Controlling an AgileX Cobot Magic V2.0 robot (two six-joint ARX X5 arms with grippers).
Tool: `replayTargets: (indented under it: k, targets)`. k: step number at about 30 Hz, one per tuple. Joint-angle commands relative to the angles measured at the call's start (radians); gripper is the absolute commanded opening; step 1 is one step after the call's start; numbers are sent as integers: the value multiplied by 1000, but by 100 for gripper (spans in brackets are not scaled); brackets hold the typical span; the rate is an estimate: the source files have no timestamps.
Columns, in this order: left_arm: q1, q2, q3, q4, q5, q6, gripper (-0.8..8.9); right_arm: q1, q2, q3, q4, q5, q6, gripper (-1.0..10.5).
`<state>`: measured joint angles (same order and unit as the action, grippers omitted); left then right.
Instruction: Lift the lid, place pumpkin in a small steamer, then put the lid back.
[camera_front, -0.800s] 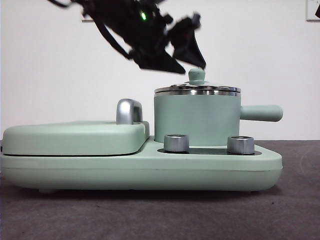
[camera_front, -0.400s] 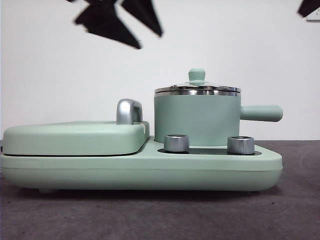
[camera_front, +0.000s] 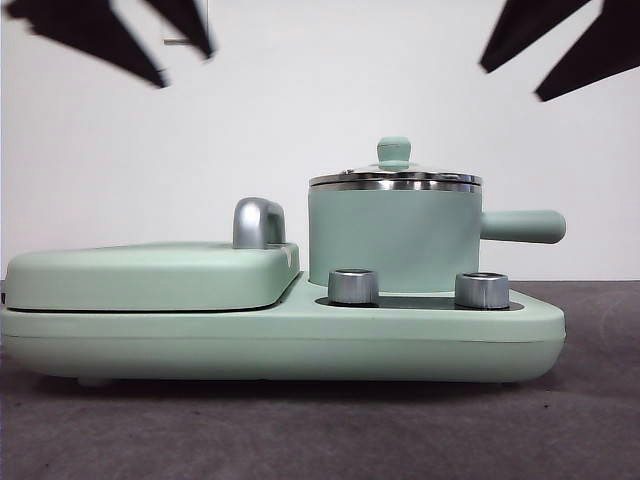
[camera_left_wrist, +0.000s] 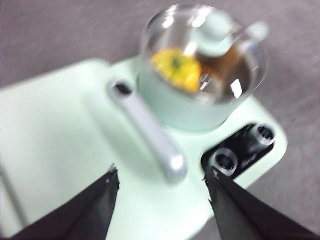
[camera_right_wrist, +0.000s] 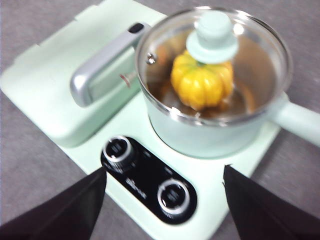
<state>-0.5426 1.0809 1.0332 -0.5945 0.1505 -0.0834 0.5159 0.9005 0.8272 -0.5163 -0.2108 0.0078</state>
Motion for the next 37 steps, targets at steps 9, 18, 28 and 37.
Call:
replayTargets:
  k: [9,18,28,37]
  targets:
    - [79,-256,-163,-37,-16,-53,280,64,87,5,113,-25,4,360]
    - [84,-288,-170,-104,-15,-21,-27,85,84,5,121,-26,11,69]
    - [84,-313,-168,-176,-11,-27,7,85,83,5,130,-25,10,20]
    - [84,-314,-168,-176,-11,-27,6,85,83,5,130,-25,10,20]
